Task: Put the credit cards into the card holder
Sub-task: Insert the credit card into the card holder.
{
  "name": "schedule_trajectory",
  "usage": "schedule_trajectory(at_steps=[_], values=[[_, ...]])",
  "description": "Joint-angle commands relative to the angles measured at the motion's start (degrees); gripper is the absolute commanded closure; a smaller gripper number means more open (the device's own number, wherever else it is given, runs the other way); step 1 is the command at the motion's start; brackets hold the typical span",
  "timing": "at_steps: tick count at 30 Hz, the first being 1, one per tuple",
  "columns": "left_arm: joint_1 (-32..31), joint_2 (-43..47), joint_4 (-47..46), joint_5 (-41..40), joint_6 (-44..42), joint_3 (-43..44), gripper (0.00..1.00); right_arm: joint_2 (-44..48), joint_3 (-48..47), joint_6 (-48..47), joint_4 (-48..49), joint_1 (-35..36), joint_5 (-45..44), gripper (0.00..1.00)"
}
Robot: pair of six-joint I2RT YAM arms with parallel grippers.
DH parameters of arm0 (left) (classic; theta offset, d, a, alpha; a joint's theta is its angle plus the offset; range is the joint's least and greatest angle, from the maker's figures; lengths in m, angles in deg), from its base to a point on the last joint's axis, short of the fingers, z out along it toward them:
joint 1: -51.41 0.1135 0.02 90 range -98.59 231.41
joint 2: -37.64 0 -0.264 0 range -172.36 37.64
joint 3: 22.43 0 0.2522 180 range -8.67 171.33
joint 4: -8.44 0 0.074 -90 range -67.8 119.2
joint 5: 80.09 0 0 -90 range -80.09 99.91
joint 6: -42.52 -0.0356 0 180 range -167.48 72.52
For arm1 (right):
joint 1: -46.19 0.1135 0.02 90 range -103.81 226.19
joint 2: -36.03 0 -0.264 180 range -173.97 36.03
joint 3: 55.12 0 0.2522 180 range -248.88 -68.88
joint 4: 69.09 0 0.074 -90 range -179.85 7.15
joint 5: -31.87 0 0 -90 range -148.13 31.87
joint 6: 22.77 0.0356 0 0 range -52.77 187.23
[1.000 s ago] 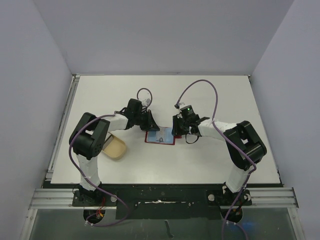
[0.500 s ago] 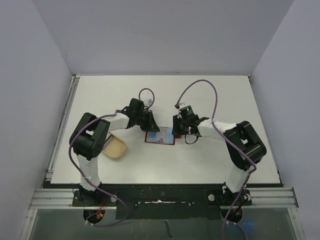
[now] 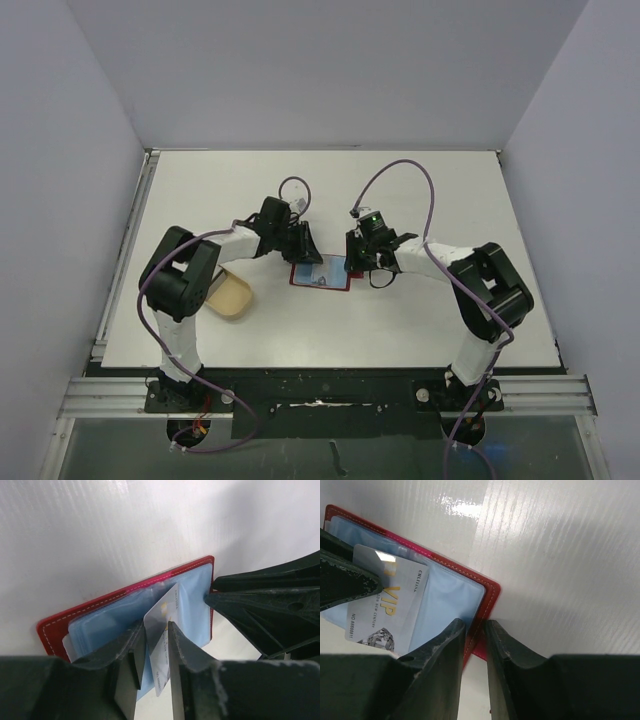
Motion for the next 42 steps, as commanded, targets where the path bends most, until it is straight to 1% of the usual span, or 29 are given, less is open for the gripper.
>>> schedule_trajectory(at_steps=[1,7,12,13,16,20,27,31,42], values=[[-0.95,4.3,-1.16,-2.38,-0.09,-0.57,0.73,4.28,-2.11,0.93,-4.37,0.55,-1.69,0.76],[-0.99,5.67,0.27,-5.31,-1.73,-0.66,0.62,6.19,-1.47,2.04,-4.52,0.57,-0.99,0.75],[-1.21,6.07,2.15,-8.53,-3.38,-1.01,0.61,5.42,-0.93,2.61,-3.26,0.78,0.04,0.76],[-1.26,6.17,2.47,-9.1,-3.57,-1.08,0.61,5.21,-0.94,2.63,-3.24,0.75,0.04,0.77],[-1.3,6.06,2.4,-9.04,-4.02,-1.36,0.68,4.61,-0.71,2.64,-2.82,0.75,-0.01,0.77],[-1.47,5.67,1.95,-8.3,-4.02,-1.45,0.73,4.18,-0.42,2.72,-2.3,0.8,-0.05,0.78],[-2.18,4.05,0.22,-6.63,-3.3,-1.62,0.74,2.97,-0.08,2.72,-1.35,0.73,-0.39,0.78],[-2.91,3.02,-2.93,-4.32,-1.19,-2.94,0.73,1.69,-0.11,2.9,-0.98,0.72,-1.22,0.79],[-4.62,3.92,-8.1,-3.73,0.61,-3.82,0.74,0.87,0.83,3.34,0.55,0.84,-1.12,0.79]])
